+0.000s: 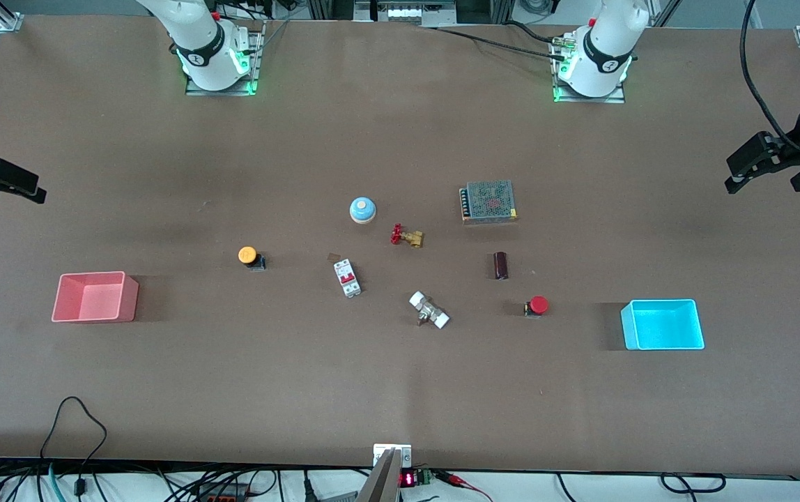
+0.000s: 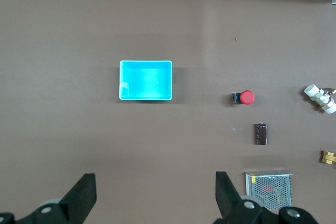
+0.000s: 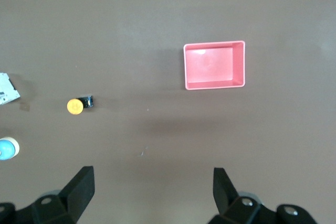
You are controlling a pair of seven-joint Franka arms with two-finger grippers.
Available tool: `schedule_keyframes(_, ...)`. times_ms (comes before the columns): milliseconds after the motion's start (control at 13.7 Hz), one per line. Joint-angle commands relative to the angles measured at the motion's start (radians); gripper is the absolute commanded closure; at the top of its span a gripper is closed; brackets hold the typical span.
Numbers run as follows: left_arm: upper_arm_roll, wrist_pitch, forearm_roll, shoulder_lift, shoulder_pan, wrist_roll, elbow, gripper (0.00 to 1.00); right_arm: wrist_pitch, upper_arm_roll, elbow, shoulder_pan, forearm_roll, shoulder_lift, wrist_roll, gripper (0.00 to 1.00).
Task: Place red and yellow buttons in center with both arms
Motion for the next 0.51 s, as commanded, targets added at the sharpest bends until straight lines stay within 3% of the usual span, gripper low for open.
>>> schedule_keyframes(0,-0.009,0.001,0.000,-0.019,0.006,0.021,-0.013,0.00,0.003,0.008,-0.094,-0.004,-0.005,-0.090,0.021,0.00)
schedule_keyframes(439,-0.014,-0.023,0.007,-0.019,0.003,0.019,-0.010,0.00,-0.004,0.008,-0.107,-0.004,-0.010,-0.104,0.021,0.00)
